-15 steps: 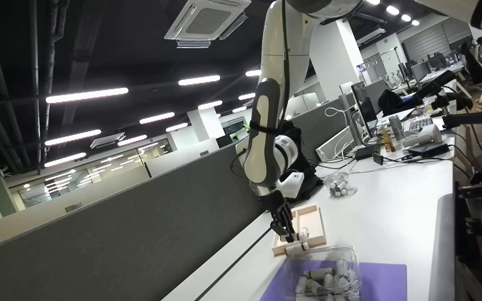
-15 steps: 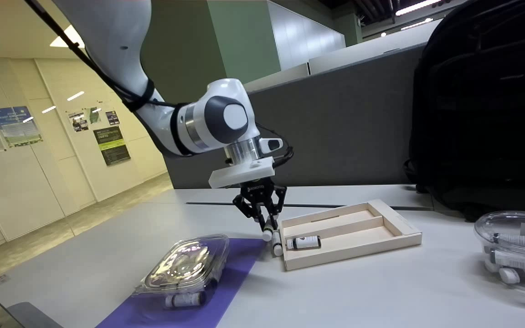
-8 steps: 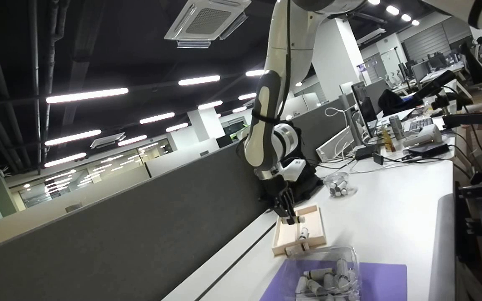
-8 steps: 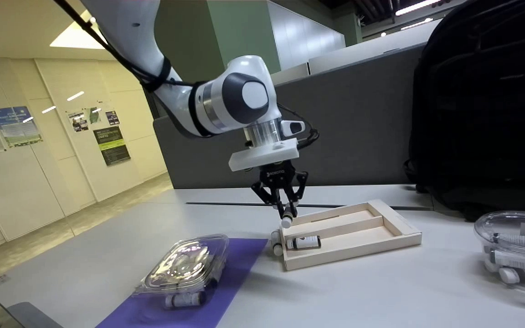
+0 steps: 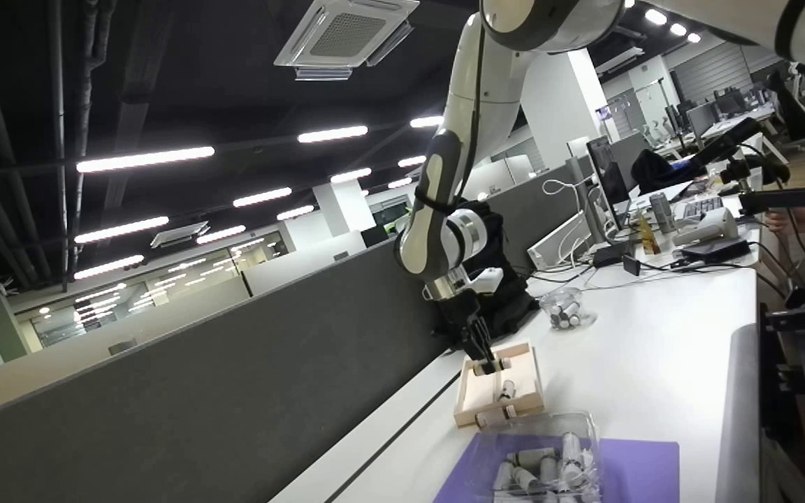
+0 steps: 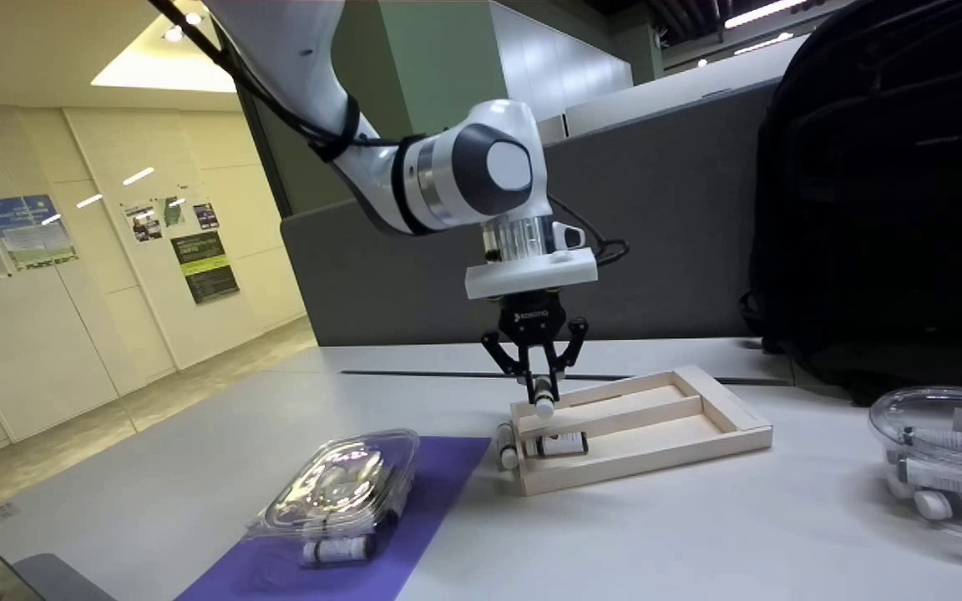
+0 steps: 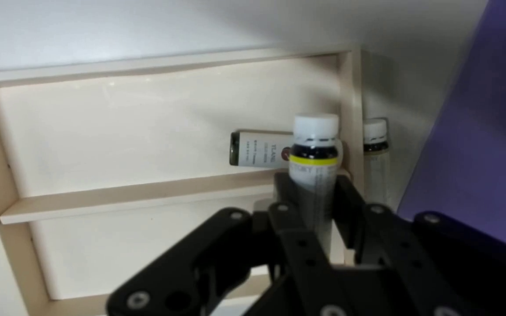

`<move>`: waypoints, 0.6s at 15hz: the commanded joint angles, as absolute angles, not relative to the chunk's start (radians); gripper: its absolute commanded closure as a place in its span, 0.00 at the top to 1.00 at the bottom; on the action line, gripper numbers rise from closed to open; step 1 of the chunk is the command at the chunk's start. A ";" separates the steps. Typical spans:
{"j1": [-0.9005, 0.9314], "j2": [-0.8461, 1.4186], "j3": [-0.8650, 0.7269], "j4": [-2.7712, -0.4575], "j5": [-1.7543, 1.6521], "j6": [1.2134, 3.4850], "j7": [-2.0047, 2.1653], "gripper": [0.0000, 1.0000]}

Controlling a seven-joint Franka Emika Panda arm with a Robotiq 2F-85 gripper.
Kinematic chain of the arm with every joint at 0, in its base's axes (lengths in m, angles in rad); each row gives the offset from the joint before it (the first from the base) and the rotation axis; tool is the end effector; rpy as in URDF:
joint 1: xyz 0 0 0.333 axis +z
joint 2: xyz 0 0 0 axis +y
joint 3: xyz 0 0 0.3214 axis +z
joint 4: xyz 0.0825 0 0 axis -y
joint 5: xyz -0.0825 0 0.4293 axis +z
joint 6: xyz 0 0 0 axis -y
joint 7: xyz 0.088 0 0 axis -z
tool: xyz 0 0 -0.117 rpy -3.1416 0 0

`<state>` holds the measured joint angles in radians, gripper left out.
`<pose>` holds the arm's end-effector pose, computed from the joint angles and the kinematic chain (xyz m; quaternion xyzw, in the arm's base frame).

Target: Pick up one bottle from the placemat and put it on the tray.

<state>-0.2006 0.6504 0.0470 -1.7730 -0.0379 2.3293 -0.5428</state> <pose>0.6733 -0.1064 0.1455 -0.9782 -0.2025 0.0433 0.0171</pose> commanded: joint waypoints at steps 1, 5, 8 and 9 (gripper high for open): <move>-0.209 0.729 0.055 -1.656 -0.024 2.264 -0.547 0.07; -0.215 0.791 0.054 -1.569 0.003 2.248 -0.521 0.07; -0.218 0.830 0.055 -1.511 0.027 2.223 -0.503 0.52; -0.217 0.838 0.056 -1.499 0.031 2.213 -0.499 0.53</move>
